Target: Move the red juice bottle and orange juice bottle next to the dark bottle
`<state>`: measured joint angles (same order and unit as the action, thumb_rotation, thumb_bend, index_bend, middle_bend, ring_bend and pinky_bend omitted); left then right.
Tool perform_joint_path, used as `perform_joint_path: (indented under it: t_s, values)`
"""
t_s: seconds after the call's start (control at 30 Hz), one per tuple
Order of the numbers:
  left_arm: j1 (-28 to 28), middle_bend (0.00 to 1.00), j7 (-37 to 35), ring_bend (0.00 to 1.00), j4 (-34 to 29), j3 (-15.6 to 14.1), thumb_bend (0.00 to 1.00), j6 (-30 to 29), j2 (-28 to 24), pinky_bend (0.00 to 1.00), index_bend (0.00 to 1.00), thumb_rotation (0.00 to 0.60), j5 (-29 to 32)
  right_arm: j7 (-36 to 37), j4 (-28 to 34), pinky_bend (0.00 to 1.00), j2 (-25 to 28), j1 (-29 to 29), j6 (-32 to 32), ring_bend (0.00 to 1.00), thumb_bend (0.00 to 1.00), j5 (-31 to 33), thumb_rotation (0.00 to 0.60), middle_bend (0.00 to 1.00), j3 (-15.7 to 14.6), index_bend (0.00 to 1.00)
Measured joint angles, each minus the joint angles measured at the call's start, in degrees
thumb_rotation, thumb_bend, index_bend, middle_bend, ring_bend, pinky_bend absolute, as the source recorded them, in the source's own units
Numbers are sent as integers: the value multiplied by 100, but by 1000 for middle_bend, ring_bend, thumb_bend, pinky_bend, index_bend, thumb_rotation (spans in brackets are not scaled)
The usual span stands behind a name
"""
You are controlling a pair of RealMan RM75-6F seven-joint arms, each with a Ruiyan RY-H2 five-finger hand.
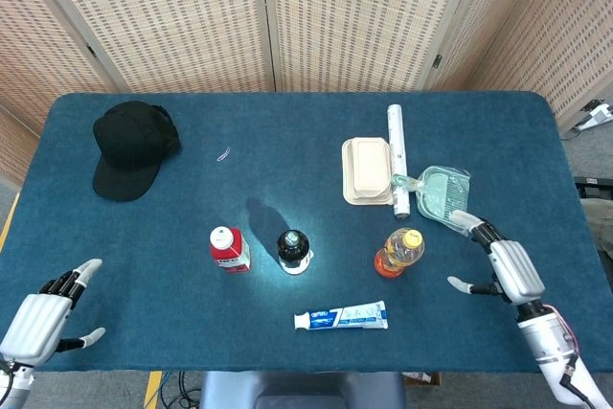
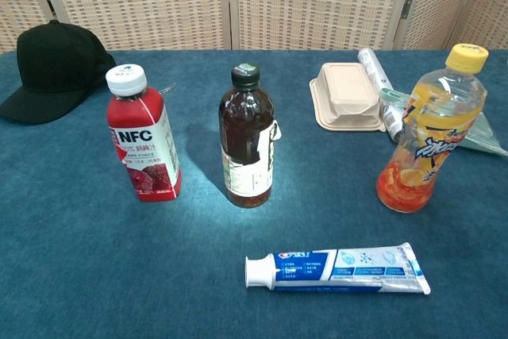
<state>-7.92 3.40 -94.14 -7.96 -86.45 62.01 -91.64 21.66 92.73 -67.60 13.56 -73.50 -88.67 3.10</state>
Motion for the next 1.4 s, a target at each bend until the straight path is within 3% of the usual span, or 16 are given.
perform_joint_path:
  t_s: [0.3,1.0,1.13,1.4]
  values:
    - [142,159,-476,188,276,241,23,-302,77,299,153,600,-117,470,-433,320,-419,327,224,109,82,-177,600,171,4,176]
    - [276,175,-507,188,288,369,23,-220,70,298,162,600,-137,787,-807,321,-887,856,550,126,82,-236,600,206,5,176]
    - [285,175,-531,188,288,391,24,-181,64,298,162,600,-116,852,-892,322,-977,903,567,165,82,-208,600,236,4,180]
    - [306,177,-538,188,283,430,24,-134,61,299,163,600,-100,1062,-1206,395,-1287,959,482,328,143,-157,600,378,55,304]
